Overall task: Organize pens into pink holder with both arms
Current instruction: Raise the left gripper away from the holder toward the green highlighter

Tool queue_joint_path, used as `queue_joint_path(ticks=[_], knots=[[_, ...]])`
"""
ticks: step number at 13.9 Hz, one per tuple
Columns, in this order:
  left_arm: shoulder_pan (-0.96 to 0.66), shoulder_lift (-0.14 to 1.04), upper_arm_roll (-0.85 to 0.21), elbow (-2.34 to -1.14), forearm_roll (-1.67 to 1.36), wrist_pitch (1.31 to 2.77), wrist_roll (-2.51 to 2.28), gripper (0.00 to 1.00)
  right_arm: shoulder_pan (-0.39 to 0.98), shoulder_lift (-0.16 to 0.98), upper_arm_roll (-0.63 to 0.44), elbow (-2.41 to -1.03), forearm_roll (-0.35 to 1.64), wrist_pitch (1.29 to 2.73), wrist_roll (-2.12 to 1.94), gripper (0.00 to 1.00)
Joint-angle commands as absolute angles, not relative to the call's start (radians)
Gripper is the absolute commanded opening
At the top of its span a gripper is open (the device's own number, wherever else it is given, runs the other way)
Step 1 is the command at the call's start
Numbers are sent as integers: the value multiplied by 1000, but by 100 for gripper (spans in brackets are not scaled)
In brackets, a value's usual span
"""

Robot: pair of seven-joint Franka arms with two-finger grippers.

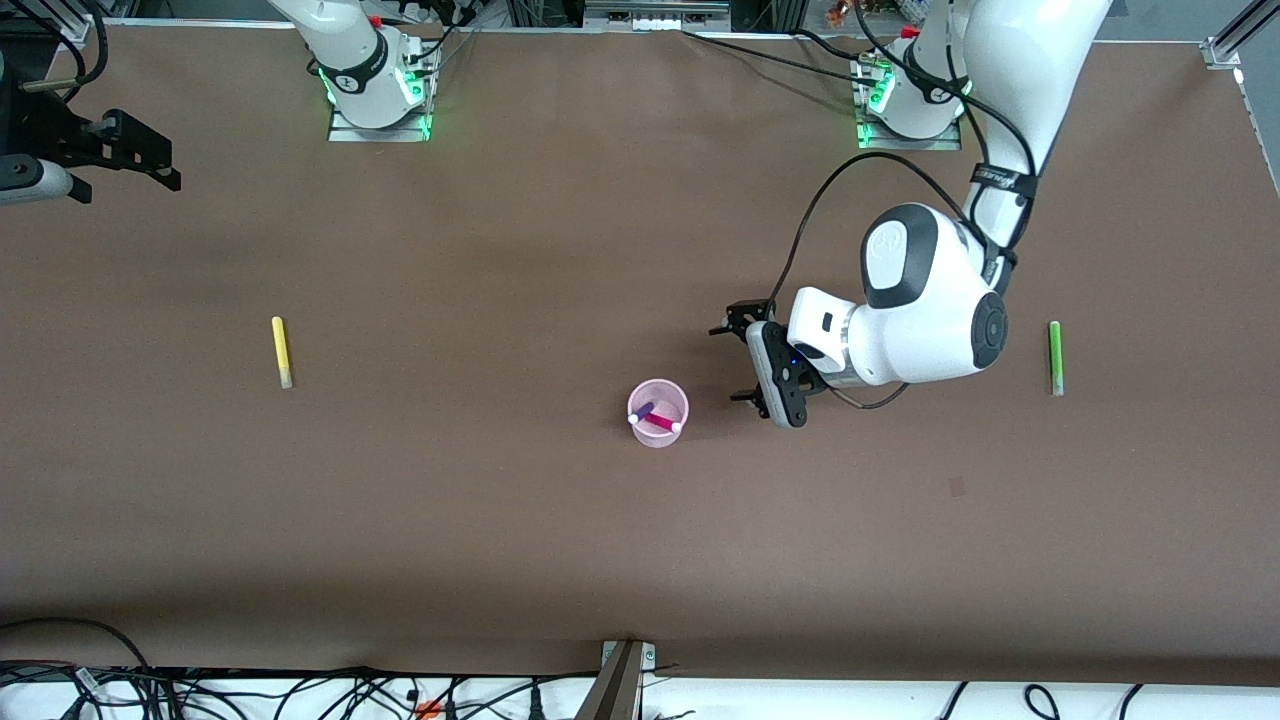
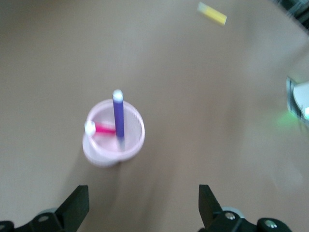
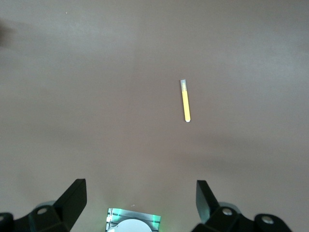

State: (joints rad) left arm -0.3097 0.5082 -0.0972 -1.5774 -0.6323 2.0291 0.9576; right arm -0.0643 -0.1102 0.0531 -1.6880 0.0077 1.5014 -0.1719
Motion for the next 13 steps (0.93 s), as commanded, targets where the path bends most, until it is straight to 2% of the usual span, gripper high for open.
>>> queue_joint_path(ticks=[1, 4, 8, 10, 13], knots=[[-318, 448, -98, -1582, -385, 1901, 752, 100, -86, -120, 74, -1686, -6, 1514, -172, 100], [-333, 433, -101, -1582, -46, 1736, 458, 100, -81, -98, 75, -1622, -41, 1502, -175, 100], [-354, 420, -109, -1562, 222, 1655, 47, 100, -69, -87, 75, -1612, -34, 1470, -169, 100], [-347, 413, -100, -1504, 276, 1611, -99, 100, -58, -87, 75, -1611, -32, 1470, -169, 100], [-276, 370, -101, -1355, 240, 1502, -106, 100, -60, -87, 69, -1612, -29, 1466, -167, 100]])
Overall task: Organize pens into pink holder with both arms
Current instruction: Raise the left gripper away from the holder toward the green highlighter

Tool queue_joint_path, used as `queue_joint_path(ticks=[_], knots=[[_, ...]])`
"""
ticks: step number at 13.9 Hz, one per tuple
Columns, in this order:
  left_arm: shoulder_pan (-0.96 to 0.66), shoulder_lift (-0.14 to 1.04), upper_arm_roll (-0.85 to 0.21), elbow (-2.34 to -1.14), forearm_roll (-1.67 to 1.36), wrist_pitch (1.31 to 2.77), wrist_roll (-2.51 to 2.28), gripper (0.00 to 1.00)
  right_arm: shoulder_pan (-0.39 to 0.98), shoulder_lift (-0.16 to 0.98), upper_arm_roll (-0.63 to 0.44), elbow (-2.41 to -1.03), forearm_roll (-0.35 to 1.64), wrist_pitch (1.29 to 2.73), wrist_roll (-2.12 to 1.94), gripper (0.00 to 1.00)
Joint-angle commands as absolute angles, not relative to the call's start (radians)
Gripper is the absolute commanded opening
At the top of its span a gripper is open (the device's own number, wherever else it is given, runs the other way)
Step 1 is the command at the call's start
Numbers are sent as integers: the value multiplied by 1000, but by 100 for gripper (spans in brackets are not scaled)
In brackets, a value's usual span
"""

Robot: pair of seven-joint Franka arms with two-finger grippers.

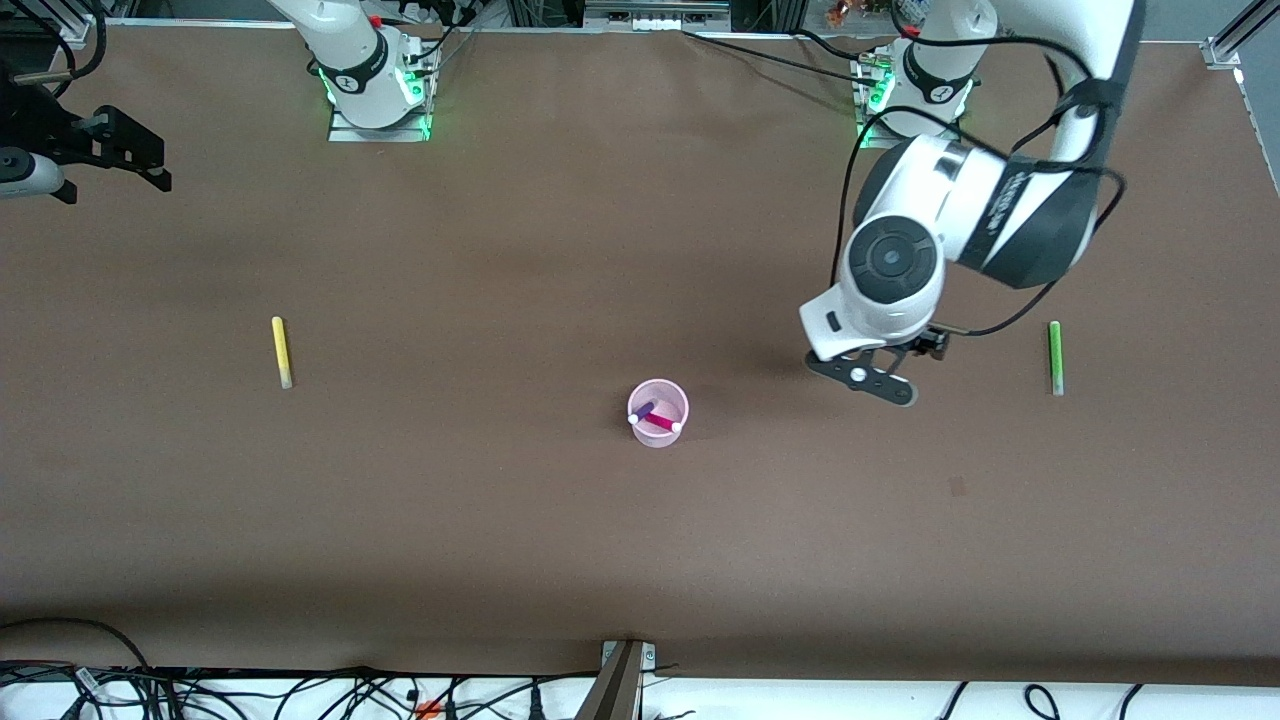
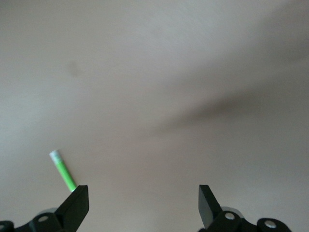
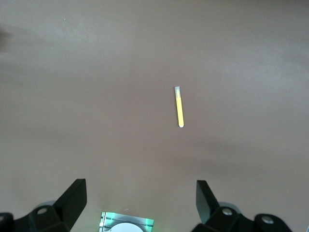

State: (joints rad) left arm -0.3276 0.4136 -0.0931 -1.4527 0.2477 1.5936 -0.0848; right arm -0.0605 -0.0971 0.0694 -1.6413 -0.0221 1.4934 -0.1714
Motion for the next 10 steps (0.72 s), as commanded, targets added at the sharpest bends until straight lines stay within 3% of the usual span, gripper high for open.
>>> queue_joint_path(ticks=[1, 6, 10], knots=[[-252, 342, -97, -1318, 195, 1488, -106, 100, -60, -87, 69, -1612, -29, 1466, -166, 100], [-131, 311, -98, -1175, 157, 1486, -109, 100, -60, -92, 74, -1612, -28, 1442, -166, 100], [21, 287, -98, -1247, 29, 1474, -100, 100, -58, -92, 75, -1611, -9, 1450, -166, 100]])
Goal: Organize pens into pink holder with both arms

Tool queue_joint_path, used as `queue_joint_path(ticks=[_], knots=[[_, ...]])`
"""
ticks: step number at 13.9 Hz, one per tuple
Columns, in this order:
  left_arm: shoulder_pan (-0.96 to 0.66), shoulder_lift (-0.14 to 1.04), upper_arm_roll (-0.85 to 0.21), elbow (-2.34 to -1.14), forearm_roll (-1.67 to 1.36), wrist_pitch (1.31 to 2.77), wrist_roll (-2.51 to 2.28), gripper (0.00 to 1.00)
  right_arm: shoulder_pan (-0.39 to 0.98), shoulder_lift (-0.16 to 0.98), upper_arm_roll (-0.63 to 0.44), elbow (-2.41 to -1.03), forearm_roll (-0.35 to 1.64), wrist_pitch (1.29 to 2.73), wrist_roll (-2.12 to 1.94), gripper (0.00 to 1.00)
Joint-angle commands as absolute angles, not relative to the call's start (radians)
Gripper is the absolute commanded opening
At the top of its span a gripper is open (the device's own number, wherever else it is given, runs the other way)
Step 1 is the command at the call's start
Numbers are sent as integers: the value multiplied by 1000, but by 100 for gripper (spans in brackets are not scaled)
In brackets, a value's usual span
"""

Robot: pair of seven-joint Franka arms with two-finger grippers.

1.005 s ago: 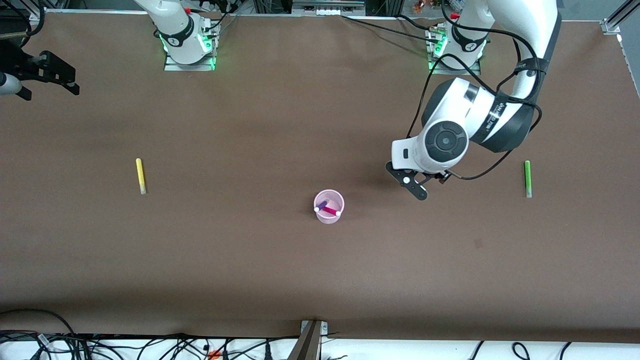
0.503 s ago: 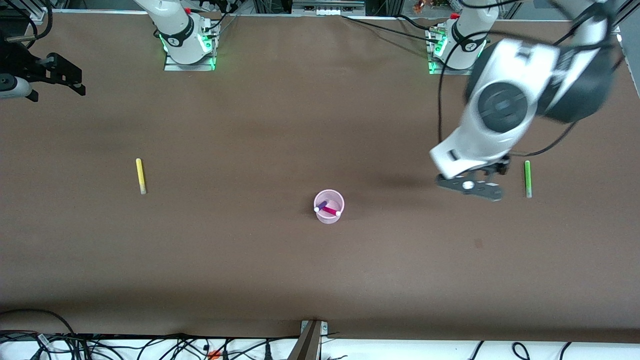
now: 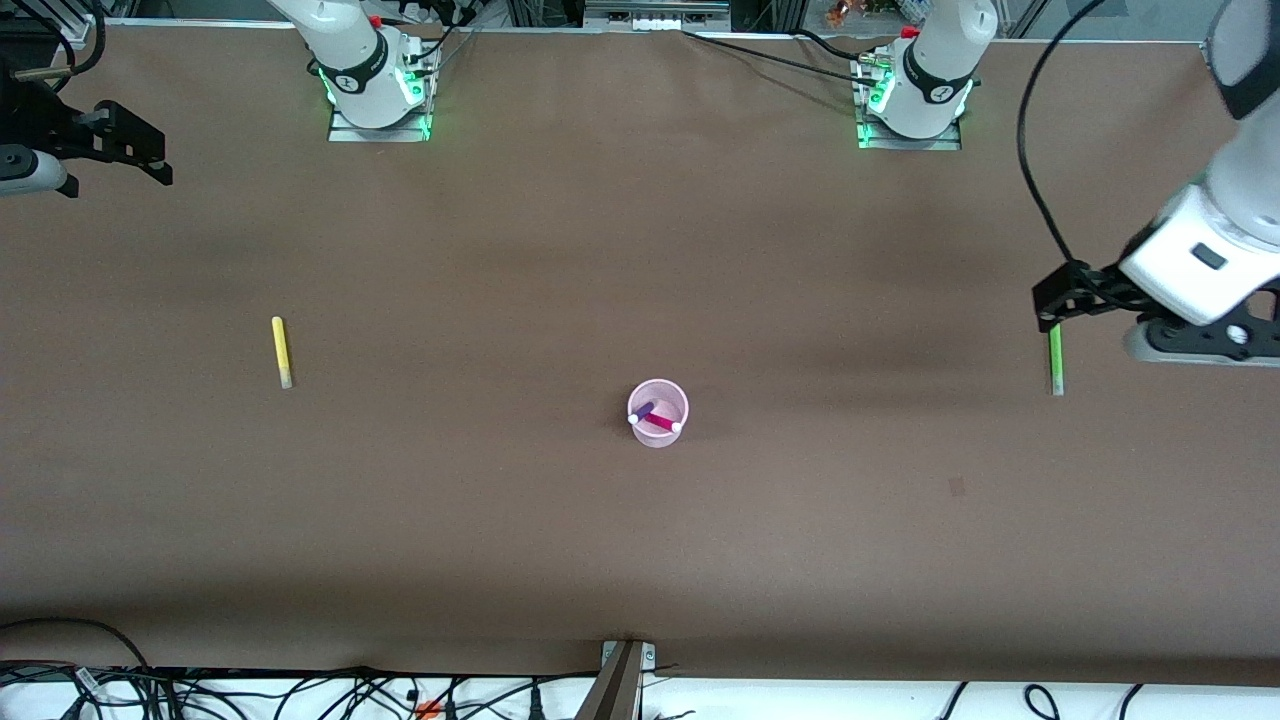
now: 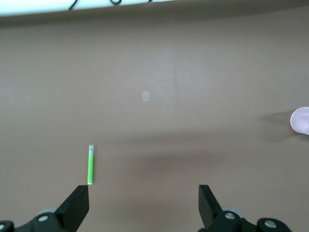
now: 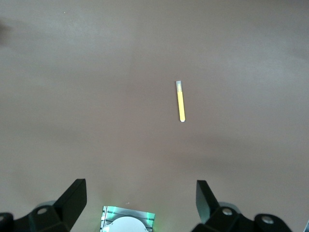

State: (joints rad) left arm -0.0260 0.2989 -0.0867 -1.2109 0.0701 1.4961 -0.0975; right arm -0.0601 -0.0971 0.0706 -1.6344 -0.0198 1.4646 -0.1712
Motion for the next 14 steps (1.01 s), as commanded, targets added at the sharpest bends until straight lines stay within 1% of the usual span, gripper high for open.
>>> queue_joint_path(ticks=[1, 2, 3, 5, 7, 8, 10, 14], knots=[[46, 241, -100, -1314, 23, 1480, -91, 100, -58, -92, 75, -1612, -5, 1448, -166, 100], [58, 186, -106, -1400, 23, 1517, -106, 100, -58, -92, 74, -1611, -5, 1448, -166, 100], [61, 137, -97, -1486, 23, 1584, -100, 100, -58, -92, 74, -1611, -5, 1447, -166, 100], [60, 31, -51, -1644, 23, 1696, -92, 100, -58, -92, 74, -1611, -5, 1448, -166, 100], [48, -87, -52, -1753, 20, 1726, -91, 100, -58, -92, 75, -1611, -5, 1445, -166, 100], [13, -103, -45, -1764, 14, 1721, -91, 100, -58, -92, 74, -1611, -3, 1445, -166, 100], [-63, -86, 11, -1740, 46, 1701, 2, 100, -58, -92, 75, -1611, -3, 1443, -166, 100], [-57, -75, 9, -1695, 49, 1606, 18, 100, -58, -92, 75, -1611, -3, 1443, -166, 100]])
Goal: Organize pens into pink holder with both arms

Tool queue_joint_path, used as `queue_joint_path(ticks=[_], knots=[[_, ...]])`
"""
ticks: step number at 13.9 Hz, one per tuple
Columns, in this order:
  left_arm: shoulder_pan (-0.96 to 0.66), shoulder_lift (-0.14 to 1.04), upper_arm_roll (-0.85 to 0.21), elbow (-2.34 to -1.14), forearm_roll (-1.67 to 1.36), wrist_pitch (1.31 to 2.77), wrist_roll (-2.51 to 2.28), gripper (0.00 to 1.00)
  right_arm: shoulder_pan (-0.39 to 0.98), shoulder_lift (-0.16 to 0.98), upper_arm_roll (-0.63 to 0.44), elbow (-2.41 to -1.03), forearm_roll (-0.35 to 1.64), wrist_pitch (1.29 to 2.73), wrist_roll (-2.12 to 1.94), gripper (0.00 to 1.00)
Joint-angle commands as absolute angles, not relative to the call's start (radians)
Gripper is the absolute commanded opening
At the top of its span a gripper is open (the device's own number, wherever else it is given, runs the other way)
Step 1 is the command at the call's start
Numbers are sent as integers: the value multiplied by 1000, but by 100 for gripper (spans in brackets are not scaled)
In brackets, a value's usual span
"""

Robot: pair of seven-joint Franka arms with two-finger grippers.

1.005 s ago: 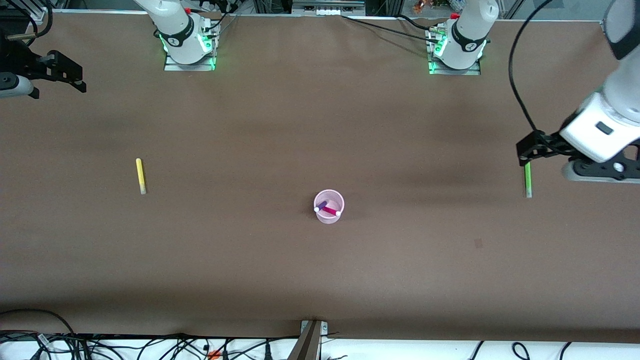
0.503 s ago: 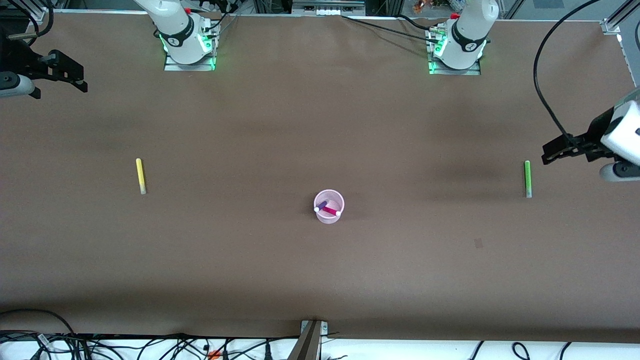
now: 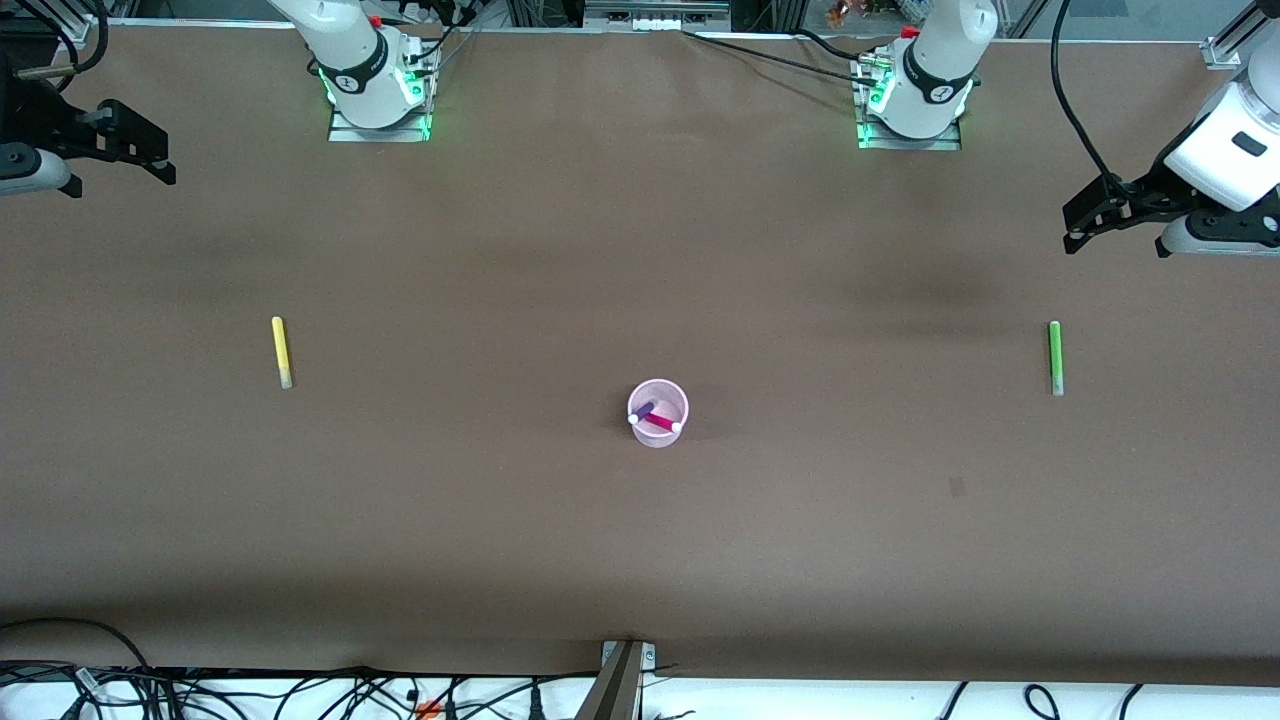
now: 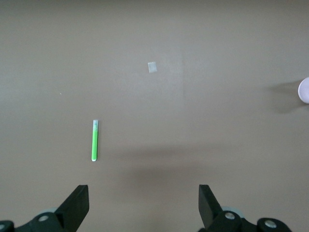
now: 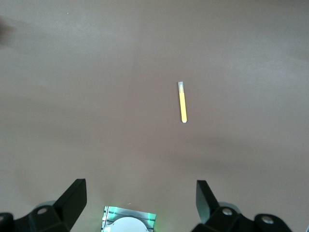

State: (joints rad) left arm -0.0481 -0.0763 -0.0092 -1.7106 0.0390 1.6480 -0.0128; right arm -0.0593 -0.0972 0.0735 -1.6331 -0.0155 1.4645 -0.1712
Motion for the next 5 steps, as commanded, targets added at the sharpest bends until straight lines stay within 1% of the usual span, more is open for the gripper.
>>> queue_joint_path(ticks=[1, 5], knots=[[-49, -75, 9, -1695, 51, 1595, 18, 100, -58, -92, 75, -1612, -3, 1443, -166, 100], [-41, -71, 9, -1683, 60, 1583, 17, 100, -60, -92, 75, -1611, -3, 1443, -166, 100]])
